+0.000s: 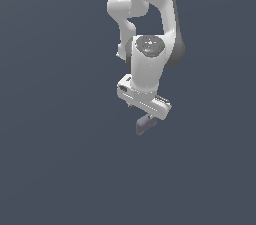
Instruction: Pick up the object and move it to a goal position.
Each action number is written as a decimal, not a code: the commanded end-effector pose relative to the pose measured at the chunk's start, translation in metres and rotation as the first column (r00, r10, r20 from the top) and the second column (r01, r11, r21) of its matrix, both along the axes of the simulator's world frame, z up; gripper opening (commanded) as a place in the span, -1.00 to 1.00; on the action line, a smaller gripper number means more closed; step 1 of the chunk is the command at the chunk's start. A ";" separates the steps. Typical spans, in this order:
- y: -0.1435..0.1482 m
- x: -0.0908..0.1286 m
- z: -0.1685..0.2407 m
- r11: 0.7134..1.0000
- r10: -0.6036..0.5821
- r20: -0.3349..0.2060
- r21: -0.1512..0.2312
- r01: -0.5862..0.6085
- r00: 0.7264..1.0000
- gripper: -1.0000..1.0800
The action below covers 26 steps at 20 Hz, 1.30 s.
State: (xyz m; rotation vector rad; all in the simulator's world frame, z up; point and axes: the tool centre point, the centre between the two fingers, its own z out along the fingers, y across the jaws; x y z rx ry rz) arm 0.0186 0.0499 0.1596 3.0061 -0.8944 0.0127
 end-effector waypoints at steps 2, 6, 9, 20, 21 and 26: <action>0.008 0.001 -0.003 0.996 -0.084 -0.001 0.002 0.084 0.996 0.92; 0.018 0.002 -0.006 0.984 -0.177 -0.002 0.004 0.177 0.984 0.92; 0.025 0.002 -0.008 0.971 -0.239 -0.003 0.006 0.239 0.971 0.92; 0.039 0.003 -0.013 0.929 -0.371 -0.006 0.007 0.371 0.929 0.92; 0.040 0.003 -0.013 0.927 -0.376 -0.006 0.007 0.376 0.927 0.92; 0.040 0.003 -0.014 0.925 -0.381 -0.006 0.007 0.381 0.925 0.92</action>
